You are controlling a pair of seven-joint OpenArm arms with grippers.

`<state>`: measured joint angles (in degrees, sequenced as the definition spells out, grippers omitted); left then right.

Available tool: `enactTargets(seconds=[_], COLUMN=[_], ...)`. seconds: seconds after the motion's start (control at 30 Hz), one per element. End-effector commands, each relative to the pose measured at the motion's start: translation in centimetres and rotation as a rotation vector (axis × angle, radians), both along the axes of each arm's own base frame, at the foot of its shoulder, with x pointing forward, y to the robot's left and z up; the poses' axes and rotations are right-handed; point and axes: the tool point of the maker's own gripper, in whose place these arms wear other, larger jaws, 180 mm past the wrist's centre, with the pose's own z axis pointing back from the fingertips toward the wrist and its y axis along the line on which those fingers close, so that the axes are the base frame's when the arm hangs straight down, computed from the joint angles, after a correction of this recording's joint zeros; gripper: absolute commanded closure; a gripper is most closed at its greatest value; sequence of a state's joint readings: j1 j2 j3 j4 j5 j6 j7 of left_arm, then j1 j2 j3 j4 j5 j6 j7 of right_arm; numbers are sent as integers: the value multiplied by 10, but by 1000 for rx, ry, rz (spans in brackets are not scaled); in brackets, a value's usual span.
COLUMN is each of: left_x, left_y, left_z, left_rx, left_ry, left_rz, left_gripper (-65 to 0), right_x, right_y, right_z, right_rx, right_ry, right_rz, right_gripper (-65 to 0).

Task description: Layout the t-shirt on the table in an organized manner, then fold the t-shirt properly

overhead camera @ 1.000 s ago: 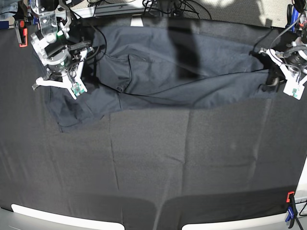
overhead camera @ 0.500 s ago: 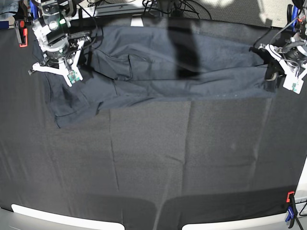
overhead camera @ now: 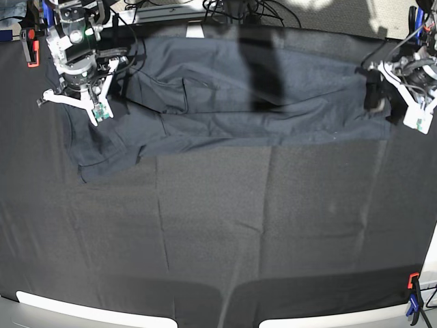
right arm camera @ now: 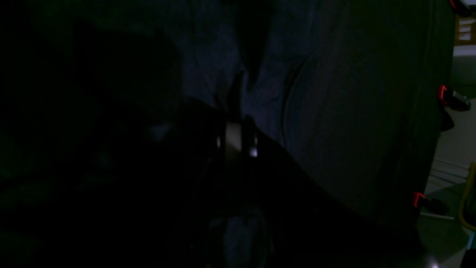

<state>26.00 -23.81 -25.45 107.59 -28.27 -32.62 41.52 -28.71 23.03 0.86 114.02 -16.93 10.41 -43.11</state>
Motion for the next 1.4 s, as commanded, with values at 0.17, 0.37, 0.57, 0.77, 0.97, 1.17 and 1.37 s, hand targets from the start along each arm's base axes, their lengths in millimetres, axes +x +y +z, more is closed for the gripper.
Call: enactTargets(seconds=[0.17, 0.37, 0.57, 0.77, 0.97, 1.17, 1.37], left_x=[2, 0, 19, 18, 18, 49, 112], left_y=[9, 18, 12, 10, 10, 9, 8], left_z=[-4, -20, -1, -1, -1, 32, 92], left_rx=[-20, -47, -69, -81, -81, -108, -32], left_ry=[-12, 13, -56, -47, -49, -213, -439], left_rz=[23, 62, 50, 44, 44, 44, 11], left_gripper=[-307, -305, -269, -117, 0, 0, 0], right_x=[6, 7, 6, 7, 7, 7, 7], right_y=[-4, -4, -4, -4, -4, -4, -4], right_z=[11, 11, 11, 11, 11, 11, 11], right_rx=[-20, -20, -20, -20, -20, -20, -19], right_ry=[-40, -41, -40, -41, -41, -42, -43], right_rz=[-1, 0, 0, 0, 0, 0, -1], right_gripper=[0, 0, 0, 0, 0, 0, 0])
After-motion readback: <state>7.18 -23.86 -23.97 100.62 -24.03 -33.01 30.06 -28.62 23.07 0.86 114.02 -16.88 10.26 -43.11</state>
